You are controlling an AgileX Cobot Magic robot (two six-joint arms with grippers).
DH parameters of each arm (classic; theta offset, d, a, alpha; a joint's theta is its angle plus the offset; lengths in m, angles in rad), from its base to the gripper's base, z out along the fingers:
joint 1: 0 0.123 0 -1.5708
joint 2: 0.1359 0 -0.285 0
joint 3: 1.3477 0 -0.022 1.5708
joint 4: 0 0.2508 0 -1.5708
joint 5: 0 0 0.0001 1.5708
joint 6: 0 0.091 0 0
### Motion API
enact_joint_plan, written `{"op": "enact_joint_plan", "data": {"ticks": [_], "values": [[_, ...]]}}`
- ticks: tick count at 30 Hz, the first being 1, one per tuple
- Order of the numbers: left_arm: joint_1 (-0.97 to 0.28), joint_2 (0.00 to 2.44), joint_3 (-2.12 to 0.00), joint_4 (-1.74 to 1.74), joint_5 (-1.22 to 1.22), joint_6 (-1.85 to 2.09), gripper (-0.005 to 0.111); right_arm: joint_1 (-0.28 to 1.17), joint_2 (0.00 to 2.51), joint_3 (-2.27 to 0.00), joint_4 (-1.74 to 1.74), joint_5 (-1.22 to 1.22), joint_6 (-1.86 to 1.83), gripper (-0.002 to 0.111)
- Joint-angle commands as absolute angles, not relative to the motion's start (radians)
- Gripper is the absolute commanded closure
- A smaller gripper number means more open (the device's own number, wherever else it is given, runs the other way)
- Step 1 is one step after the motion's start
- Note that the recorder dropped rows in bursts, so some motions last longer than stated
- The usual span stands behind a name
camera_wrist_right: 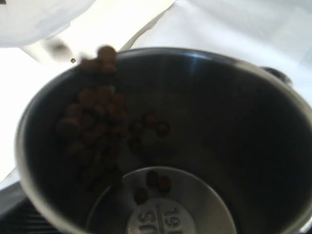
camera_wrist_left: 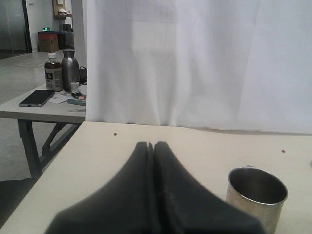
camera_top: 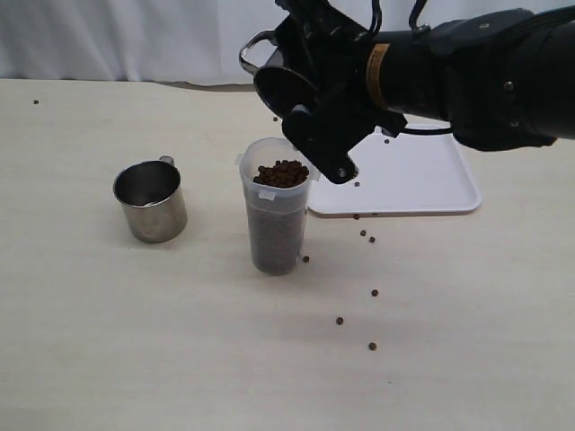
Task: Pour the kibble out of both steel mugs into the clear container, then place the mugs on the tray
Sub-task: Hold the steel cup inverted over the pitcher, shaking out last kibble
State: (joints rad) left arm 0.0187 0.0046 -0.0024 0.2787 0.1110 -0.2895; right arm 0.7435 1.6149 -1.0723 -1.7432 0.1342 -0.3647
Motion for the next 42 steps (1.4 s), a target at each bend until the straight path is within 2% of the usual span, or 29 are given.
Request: {"op": "enact_joint_plan", "data": {"ticks": [1,17,42], "values": [[0.011,0.0,0.0,0.277,0.101,-0.293,0.107,0.746,1.61,-1.081,-1.744,0.129,-0.366,0.103],[0.011,0.0,0.0,0.279,0.095,-0.293,0.107,0.805,1.61,-1.081,-1.744,0.174,-0.344,0.103],[0.011,0.0,0.0,0.279,0.095,-0.293,0.107,0.805,1.61,-1.081,-1.744,0.184,-0.569,0.103]]}}
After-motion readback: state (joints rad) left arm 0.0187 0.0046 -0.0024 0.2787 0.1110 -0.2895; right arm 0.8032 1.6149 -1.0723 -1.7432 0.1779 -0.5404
